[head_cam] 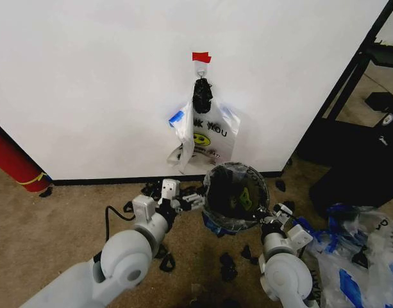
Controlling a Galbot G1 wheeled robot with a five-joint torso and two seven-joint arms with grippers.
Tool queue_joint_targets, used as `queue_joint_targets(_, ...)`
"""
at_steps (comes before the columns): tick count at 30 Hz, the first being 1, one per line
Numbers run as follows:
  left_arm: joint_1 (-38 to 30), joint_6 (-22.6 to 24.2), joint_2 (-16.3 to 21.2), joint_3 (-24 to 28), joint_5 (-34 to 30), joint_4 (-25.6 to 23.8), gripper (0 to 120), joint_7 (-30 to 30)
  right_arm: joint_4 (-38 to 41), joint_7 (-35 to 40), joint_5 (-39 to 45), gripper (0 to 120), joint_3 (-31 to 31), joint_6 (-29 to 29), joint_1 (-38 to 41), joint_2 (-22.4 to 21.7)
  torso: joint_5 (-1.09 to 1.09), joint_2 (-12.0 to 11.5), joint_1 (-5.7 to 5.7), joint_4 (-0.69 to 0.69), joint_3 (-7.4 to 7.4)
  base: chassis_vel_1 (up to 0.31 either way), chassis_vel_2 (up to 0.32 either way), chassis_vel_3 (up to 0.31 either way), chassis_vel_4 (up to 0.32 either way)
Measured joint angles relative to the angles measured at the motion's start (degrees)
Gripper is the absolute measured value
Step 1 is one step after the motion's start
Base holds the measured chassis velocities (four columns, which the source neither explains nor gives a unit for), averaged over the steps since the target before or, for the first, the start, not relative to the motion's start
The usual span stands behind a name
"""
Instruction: Pick up the garbage bag from the wall and place it over the trash bin.
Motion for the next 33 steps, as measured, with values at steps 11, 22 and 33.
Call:
queue_joint_targets(11, -7.2, 6.6, -1.4, 11.3, 15.3, 3.9, 100, 0.6, -0.2, -0.1, -3.1, 0, 0.0, 0.1, -0.2, 0.2, 0.02, 0.0, 0.0, -0.01, 0.0, 0.0, 0.0, 0.0, 0.0)
queue_joint_targets(22, -9.2, 11.2, -3.9, 13.1, 21.4, 8.0, 100, -0.9, -0.5, -0.2, -4.0, 0, -0.1, 0.3, -0.1, 0.2, 0.02, 0.0, 0.0, 0.0, 0.0, 0.0, 0.0, 0.0, 0.0)
queue_joint_targets(33, -10.0, 13.0, -4.5, 13.2, 21.5, 9.1, 98, -1.7, -0.7, -0.6, -4.6, 0, -0.3, 0.6, 0.0, 0.5, 0.02, 0.0, 0.0, 0.0, 0.0, 0.0, 0.0, 0.0, 0.0)
